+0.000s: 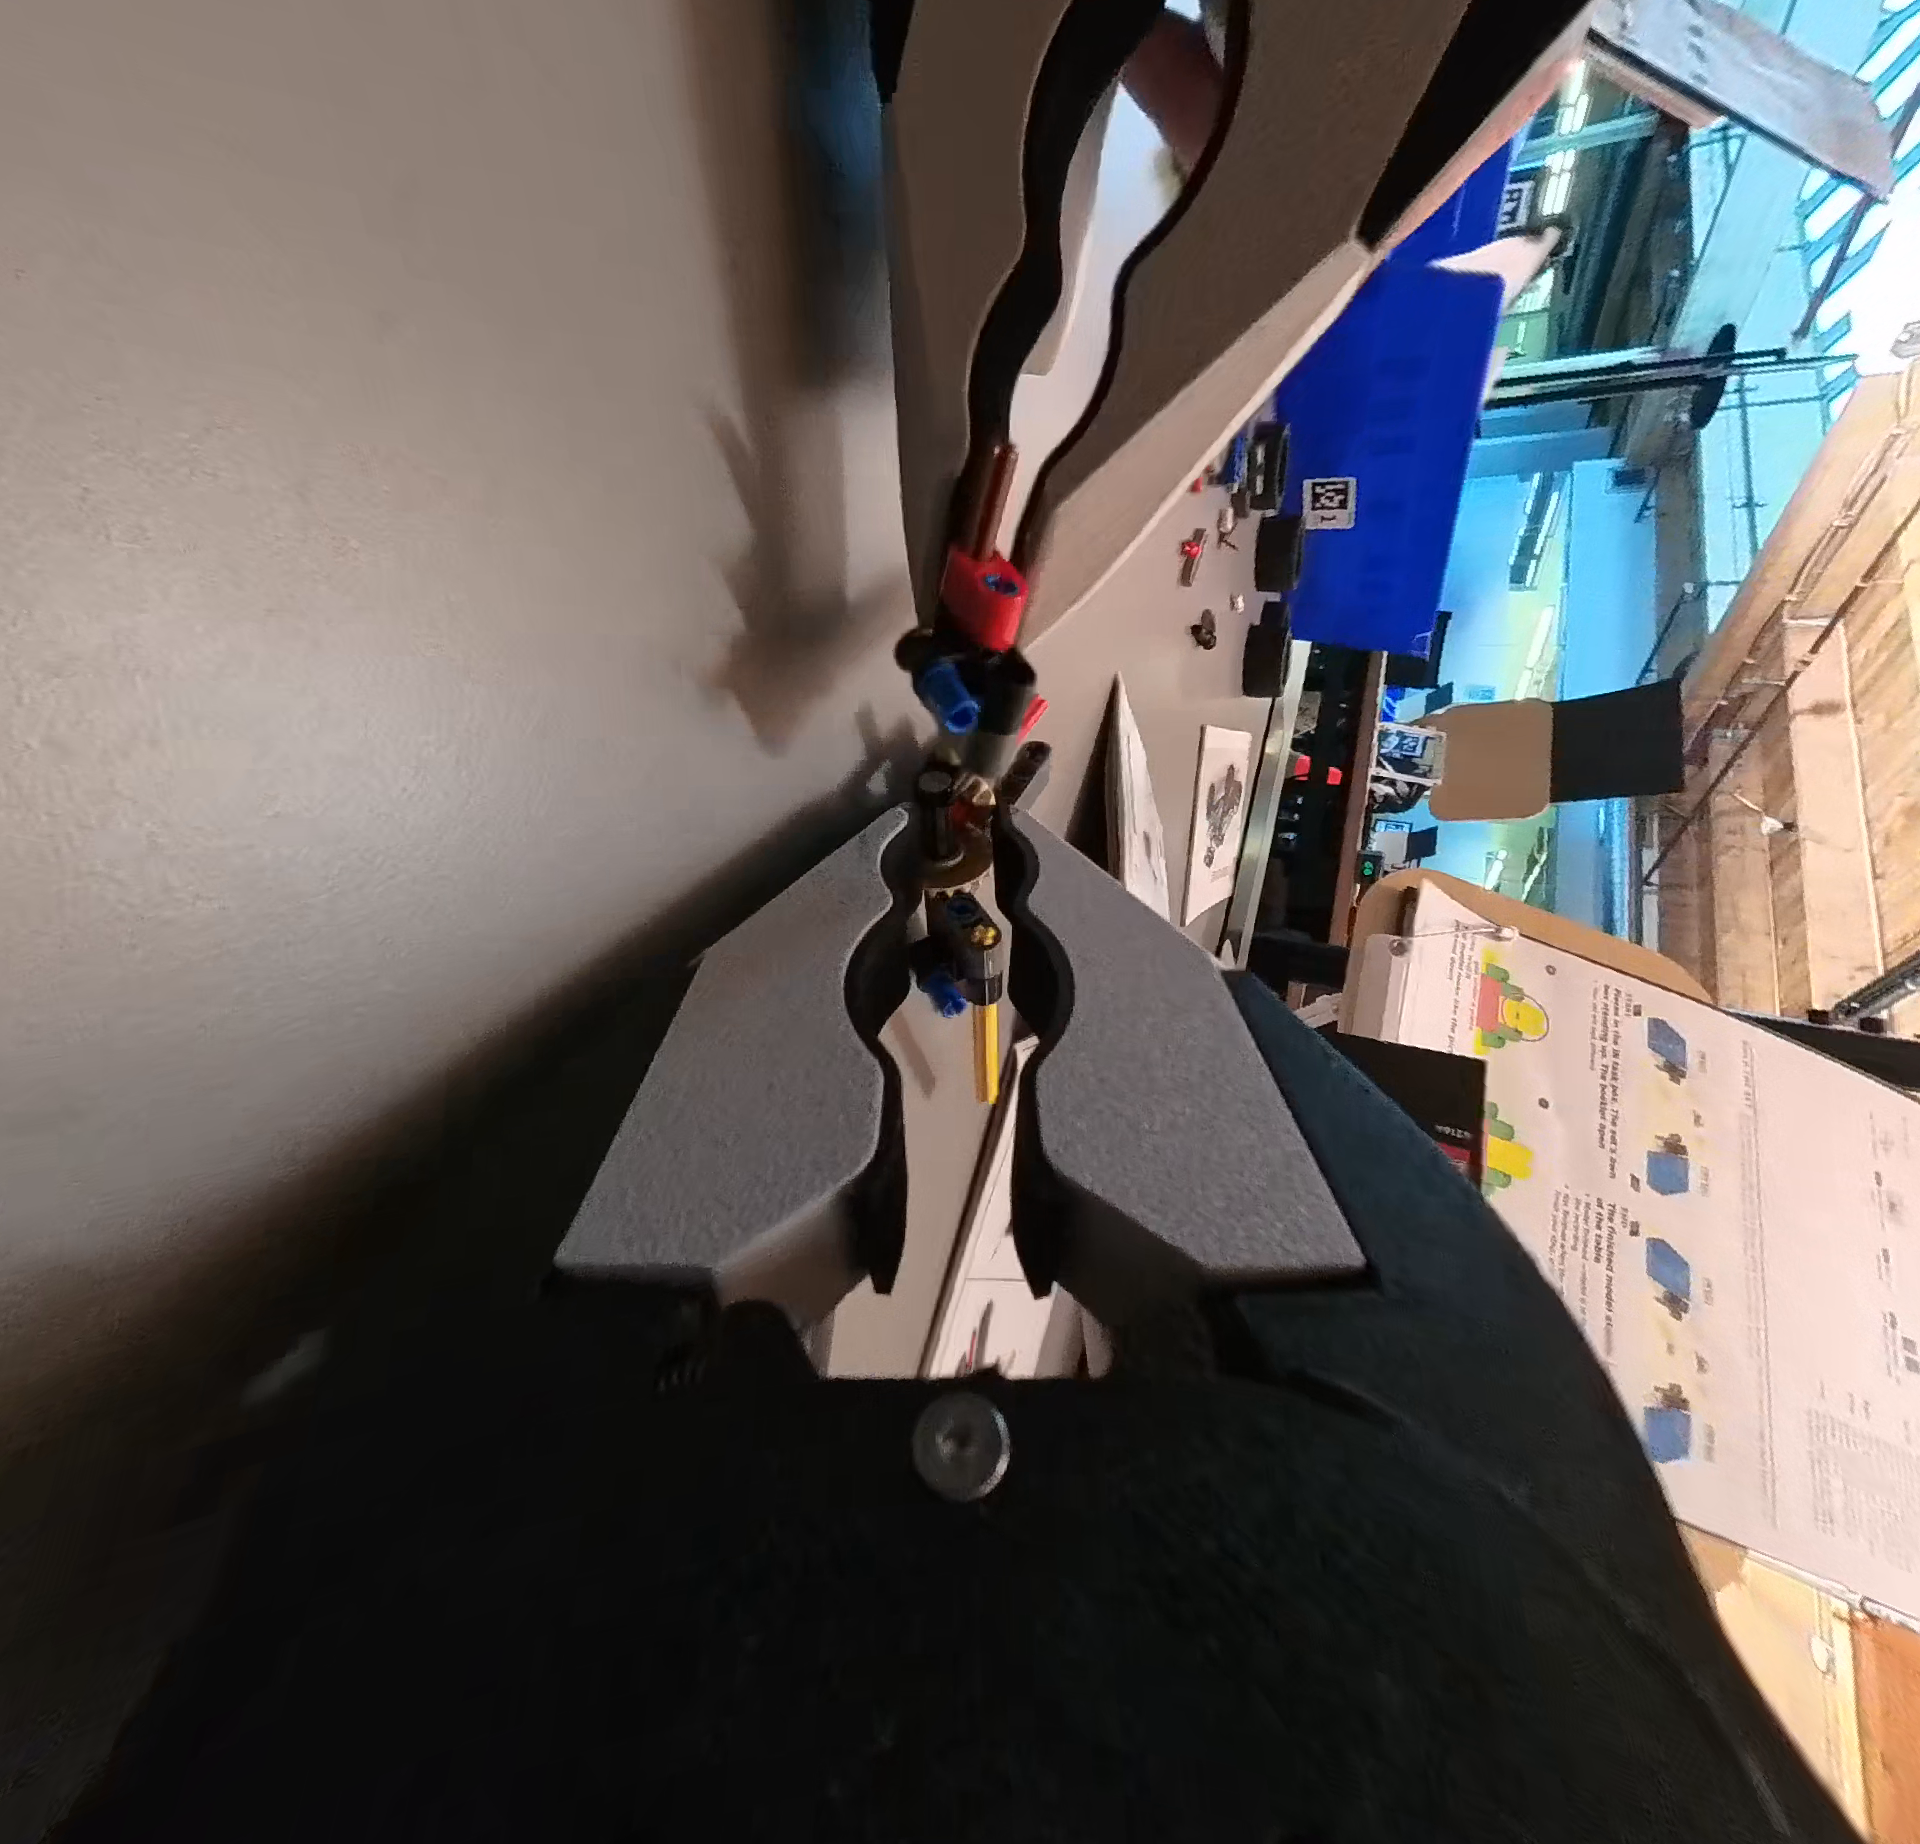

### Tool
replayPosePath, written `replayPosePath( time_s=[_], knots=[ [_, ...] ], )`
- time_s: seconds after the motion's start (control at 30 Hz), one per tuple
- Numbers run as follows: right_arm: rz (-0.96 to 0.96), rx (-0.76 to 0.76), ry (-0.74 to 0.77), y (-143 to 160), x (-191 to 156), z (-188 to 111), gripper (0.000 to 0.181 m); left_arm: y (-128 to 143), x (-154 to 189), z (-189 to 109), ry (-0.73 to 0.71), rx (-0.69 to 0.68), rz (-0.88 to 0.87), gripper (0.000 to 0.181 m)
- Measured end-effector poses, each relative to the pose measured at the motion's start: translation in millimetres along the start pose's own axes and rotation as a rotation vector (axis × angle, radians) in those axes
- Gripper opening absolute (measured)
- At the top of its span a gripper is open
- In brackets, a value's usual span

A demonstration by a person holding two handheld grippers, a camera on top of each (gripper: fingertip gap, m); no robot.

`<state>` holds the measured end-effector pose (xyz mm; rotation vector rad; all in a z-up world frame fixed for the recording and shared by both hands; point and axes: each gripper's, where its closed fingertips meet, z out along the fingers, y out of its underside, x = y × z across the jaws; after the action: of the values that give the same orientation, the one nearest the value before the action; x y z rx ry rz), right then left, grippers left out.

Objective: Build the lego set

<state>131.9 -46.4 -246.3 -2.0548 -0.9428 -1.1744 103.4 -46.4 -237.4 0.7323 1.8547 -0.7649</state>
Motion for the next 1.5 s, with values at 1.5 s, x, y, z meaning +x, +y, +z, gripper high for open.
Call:
replayPosePath(
  time_s=[1.5],
  knots=[
    [0.496,0.233,0.033,-10.4,29.3,-2.0,0.006,12.6,-31.2,-3.1,-0.014,0.233,-0.319,0.005]
  ],
)
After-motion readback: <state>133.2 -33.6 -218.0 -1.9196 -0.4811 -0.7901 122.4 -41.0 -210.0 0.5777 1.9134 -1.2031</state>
